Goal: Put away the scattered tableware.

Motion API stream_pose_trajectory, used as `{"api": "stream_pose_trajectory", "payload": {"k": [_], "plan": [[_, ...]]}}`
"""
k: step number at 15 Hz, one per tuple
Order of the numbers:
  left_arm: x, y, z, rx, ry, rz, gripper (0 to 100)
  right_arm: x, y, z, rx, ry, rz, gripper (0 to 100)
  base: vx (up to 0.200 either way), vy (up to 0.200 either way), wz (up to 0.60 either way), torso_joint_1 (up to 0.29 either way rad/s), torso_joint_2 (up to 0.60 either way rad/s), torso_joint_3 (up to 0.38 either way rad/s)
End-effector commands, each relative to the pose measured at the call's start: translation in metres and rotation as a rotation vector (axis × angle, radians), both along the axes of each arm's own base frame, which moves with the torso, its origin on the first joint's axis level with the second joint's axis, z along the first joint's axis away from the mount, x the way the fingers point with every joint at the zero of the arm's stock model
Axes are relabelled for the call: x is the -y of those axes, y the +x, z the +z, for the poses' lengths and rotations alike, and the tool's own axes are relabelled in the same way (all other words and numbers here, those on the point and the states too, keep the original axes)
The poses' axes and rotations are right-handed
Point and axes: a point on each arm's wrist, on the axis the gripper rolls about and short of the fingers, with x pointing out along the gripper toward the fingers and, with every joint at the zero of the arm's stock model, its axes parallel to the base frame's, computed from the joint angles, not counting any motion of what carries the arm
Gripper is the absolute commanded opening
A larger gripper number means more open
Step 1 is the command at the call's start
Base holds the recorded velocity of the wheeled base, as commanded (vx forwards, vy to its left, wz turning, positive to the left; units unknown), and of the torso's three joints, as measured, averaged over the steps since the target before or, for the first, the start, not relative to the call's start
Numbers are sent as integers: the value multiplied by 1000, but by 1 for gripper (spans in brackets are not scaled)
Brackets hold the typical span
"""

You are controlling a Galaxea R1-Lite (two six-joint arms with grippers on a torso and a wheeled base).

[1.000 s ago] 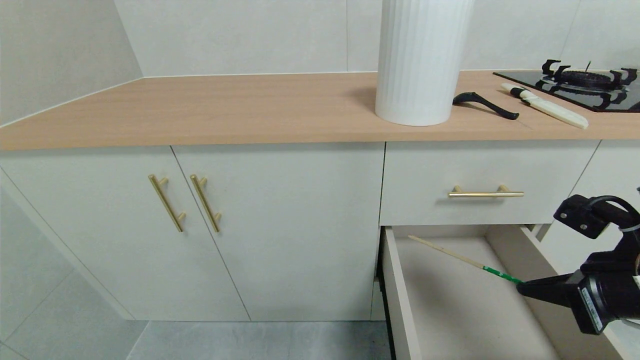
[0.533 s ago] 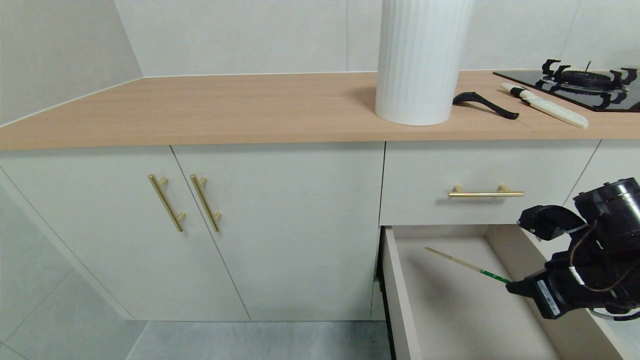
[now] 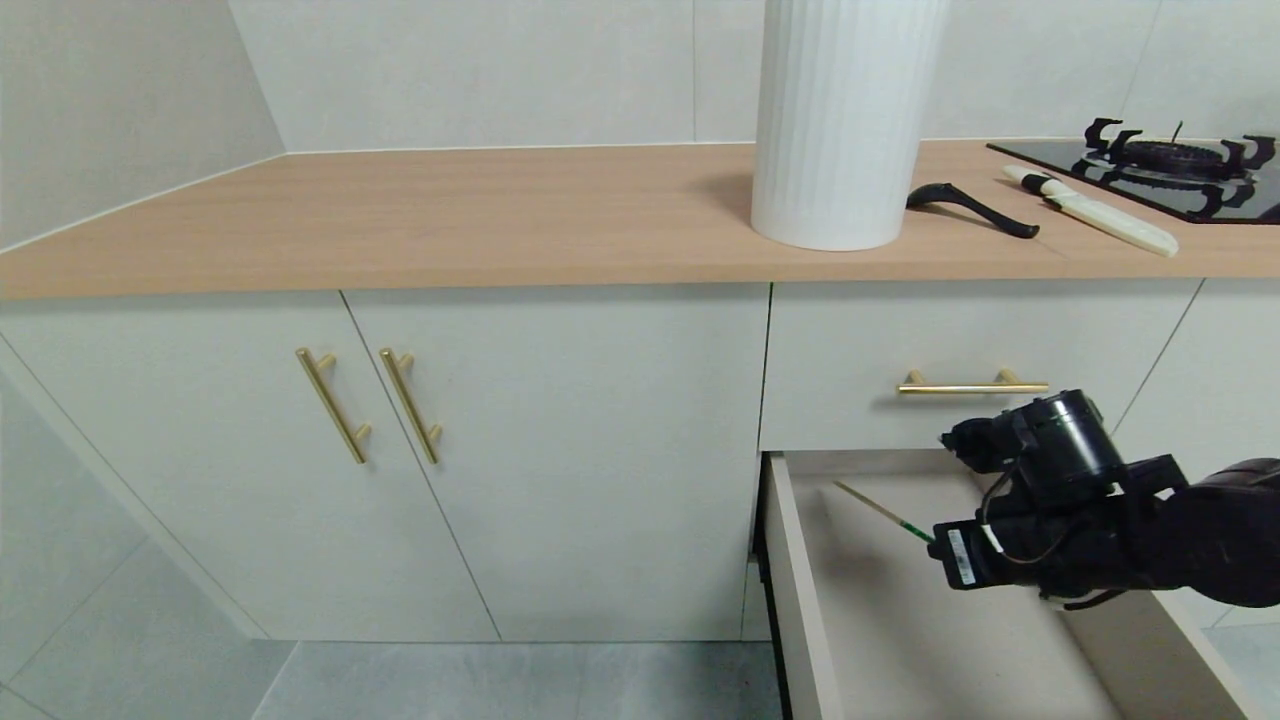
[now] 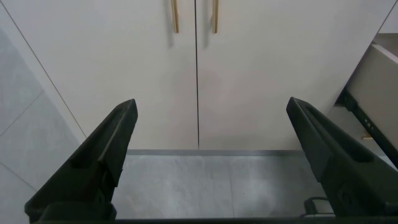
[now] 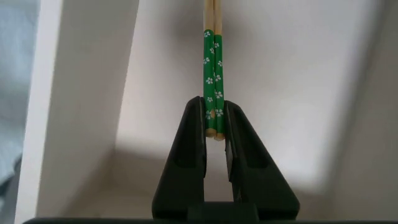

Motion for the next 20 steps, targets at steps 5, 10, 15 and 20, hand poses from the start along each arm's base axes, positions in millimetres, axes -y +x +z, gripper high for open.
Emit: {"api": "stream_pose_trajectory", "payload": {"k": [5, 10, 15, 20], "plan": [[0, 0, 0, 0, -1, 0, 100, -19, 19, -61, -107, -25, -17, 0, 0, 0, 0, 0, 0, 0], [0, 0, 0, 0, -1, 0, 100, -22, 25, -113, -202, -90, -28, 0, 0, 0, 0, 0, 0, 0], [0, 0, 0, 0, -1, 0, 100, -26, 25, -123, -210, -112, -28, 0, 0, 0, 0, 0, 0, 0], [0, 0, 0, 0, -1, 0, 100, -26, 25, -123, -210, -112, -29, 100, 0, 0, 0, 0, 0, 0]]}}
